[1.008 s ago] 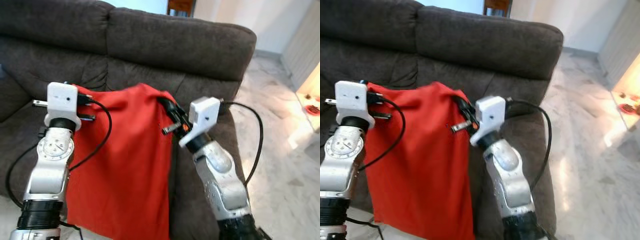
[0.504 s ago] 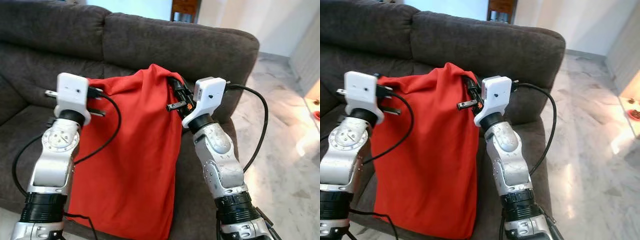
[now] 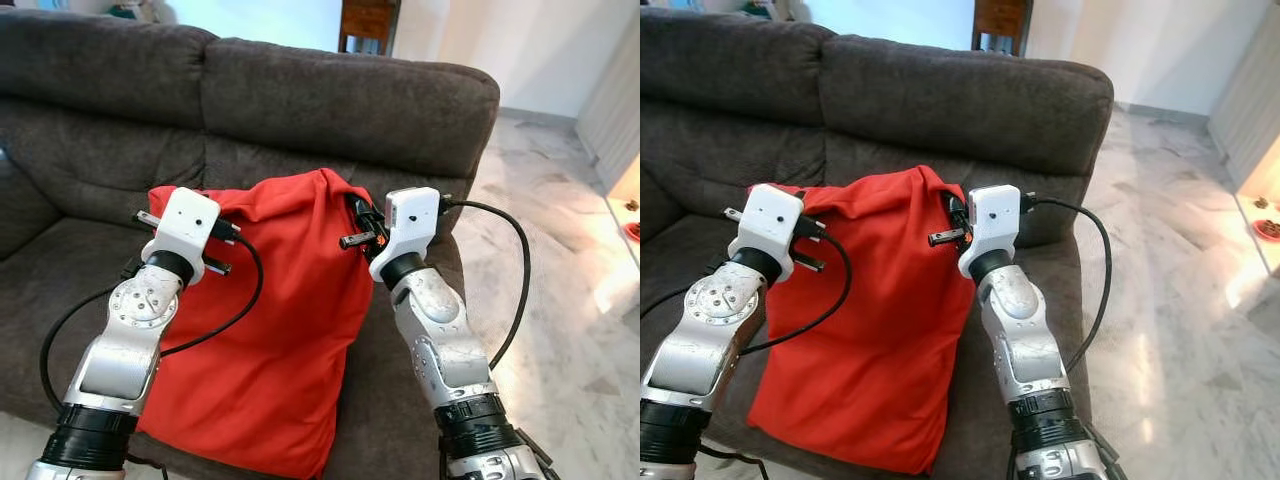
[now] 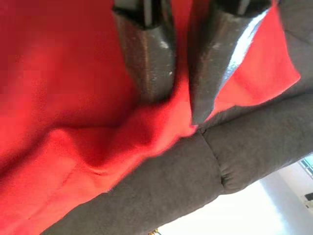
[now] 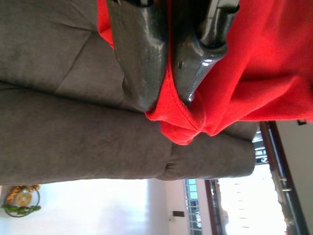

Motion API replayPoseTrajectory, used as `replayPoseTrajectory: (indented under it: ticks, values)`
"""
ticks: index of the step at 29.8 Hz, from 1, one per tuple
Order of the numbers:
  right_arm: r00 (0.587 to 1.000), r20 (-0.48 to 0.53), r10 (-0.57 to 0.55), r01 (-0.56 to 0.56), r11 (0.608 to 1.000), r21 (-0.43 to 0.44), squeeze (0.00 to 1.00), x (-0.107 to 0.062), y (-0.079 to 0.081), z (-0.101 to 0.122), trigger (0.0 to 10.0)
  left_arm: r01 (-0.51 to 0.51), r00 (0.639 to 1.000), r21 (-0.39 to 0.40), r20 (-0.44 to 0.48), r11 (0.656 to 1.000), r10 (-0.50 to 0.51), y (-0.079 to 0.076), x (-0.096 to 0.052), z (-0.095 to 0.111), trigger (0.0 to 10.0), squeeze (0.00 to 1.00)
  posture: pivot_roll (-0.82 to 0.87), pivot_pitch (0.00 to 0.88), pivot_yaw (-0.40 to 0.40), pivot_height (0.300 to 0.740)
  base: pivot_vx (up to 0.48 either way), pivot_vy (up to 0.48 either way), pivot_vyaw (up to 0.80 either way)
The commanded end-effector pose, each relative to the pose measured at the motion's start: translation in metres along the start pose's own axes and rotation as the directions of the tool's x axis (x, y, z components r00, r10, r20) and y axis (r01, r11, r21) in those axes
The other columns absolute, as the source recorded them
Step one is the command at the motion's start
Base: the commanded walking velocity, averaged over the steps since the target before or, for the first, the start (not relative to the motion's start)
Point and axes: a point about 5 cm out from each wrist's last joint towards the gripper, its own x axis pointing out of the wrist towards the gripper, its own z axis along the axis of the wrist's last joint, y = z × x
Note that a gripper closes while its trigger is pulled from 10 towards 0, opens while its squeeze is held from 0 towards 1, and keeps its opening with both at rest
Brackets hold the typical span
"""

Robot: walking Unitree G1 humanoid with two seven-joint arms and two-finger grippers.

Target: Move the pillow to the sofa from floor

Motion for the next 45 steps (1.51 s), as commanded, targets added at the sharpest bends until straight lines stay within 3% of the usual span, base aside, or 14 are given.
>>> replayPoseTrajectory:
  ticks: [1, 11, 12, 15, 16, 18, 31, 37, 38, 40, 41, 43, 44, 45]
  values:
    - [1.0, 0.005, 0.007, -0.007, 1.0, -0.003, 0.0, 0.002, 0.002, 0.003, 10.0, 0.02, 1.0, 0.008, -0.003, 1.0, -0.02, -0.003, -0.001, 0.0, 10.0, 1.0, 0.18, 0.106, -0.037, 0.74, 0.0, 0.0, 0.0]
    - [1.0, -0.005, 0.007, -0.007, 1.0, 0.004, 0.0, 0.002, 0.002, 0.001, 10.0, 0.012, 1.0, 0.019, -0.003, 1.0, -0.012, -0.003, -0.002, 0.0, 10.0, 1.0, 0.19, 0.106, -0.042, 0.74, 0.0, 0.0, 0.0]
    - [1.0, -0.006, 0.01, -0.01, 1.0, 0.013, 1.0, 0.002, 0.002, 0.001, 10.0, 0.008, 1.0, 0.022, 0.001, 1.0, -0.009, -0.003, -0.002, 0.001, 10.0, 0.0, 0.18, 0.109, -0.043, 0.74, 0.0, 0.0, 0.0]
    - [1.0, -0.006, 0.011, -0.011, 1.0, 0.004, 1.0, 0.002, 0.003, 0.001, 10.0, 0.007, 1.0, 0.019, 0.004, 1.0, -0.008, -0.004, -0.002, 0.002, 10.0, 0.0, 0.18, 0.11, -0.044, 0.74, 0.0, 0.0, 0.0]
    - [1.0, 0.002, 0.02, -0.02, 1.0, -0.005, 0.07, 0.002, 0.004, 0.002, 10.0, 0.008, 1.0, 0.016, 0.009, 1.0, -0.008, -0.004, -0.002, 0.003, 10.0, 0.0, 0.18, 0.112, -0.044, 0.74, 0.0, 0.0, 0.0]
    - [0.999, 0.015, 0.041, -0.041, 0.999, -0.01, 0.0, 0.002, 0.008, 0.004, 10.0, 0.008, 1.0, 0.015, 0.013, 1.0, -0.008, -0.005, -0.002, 0.003, 10.0, 0.0, 0.18, 0.112, -0.045, 0.74, 0.0, 0.0, 0.0]
    - [0.976, 0.085, 0.198, -0.195, 0.98, -0.043, 0.0, 0.004, 0.036, 0.015, 10.0, -0.001, 1.0, 0.024, 0.003, 1.0, 0.001, -0.006, -0.004, 0.001, 10.0, 0.0, 0.19, 0.117, -0.053, 0.74, 0.0, 0.0, 0.0]
    - [0.995, -0.039, -0.089, 0.087, 0.994, -0.064, 0.0, -0.008, -0.027, -0.012, 10.0, 0.001, 0.994, -0.048, -0.11, 0.999, -0.006, -0.01, -0.014, -0.035, 10.0, 0.0, 0.18, 0.115, -0.049, 0.74, 0.0, 0.0, 0.0]
    - [0.957, -0.132, -0.258, 0.246, 0.964, -0.101, 0.0, -0.027, -0.067, -0.033, 10.0, -0.041, 0.976, -0.128, -0.216, 0.991, 0.012, -0.009, -0.025, -0.067, 10.0, 0.0, 0.18, 0.114, -0.044, 0.74, 0.0, 0.0, 0.0]
    - [0.933, -0.166, -0.318, 0.3, 0.946, -0.124, 0.0, -0.037, -0.081, -0.042, 10.0, -0.058, 0.966, -0.149, -0.257, 0.987, 0.018, -0.008, -0.03, -0.079, 10.0, 0.0, 0.18, 0.114, -0.043, 0.74, 0.0, 0.0, 0.0]
    - [0.877, -0.229, -0.424, 0.399, 0.905, -0.148, 0.0, -0.058, -0.107, -0.058, 10.0, -0.11, 0.941, -0.197, -0.336, 0.974, 0.038, -0.006, -0.041, -0.101, 10.0, 0.0, 0.17, 0.112, -0.04, 0.74, 0.0, 0.0, 0.0]
    - [0.841, -0.264, -0.473, 0.447, 0.881, -0.155, 0.0, -0.07, -0.119, -0.067, 10.0, -0.13, 0.931, -0.216, -0.362, 0.968, 0.045, -0.006, -0.044, -0.107, 10.0, 0.0, 0.17, 0.111, -0.038, 0.74, 0.0, 0.0, 0.0]
    - [0.743, -0.338, -0.578, 0.554, 0.814, -0.174, 0.0, -0.1, -0.142, -0.086, 10.0, -0.154, 0.9, -0.209, -0.434, 0.966, 0.049, -0.006, -0.059, -0.128, 10.0, 0.0, 0.17, 0.107, -0.031, 0.74, 0.0, 0.0, 0.0]
    - [0.743, -0.338, -0.578, 0.554, 0.814, -0.174, 0.0, -0.1, -0.142, -0.086, 10.0, -0.154, 0.9, -0.209, -0.434, 0.966, 0.049, -0.006, -0.059, -0.128, 10.0, 0.0, 0.17, 0.107, -0.031, 0.74, 0.0, 0.0, 0.0]
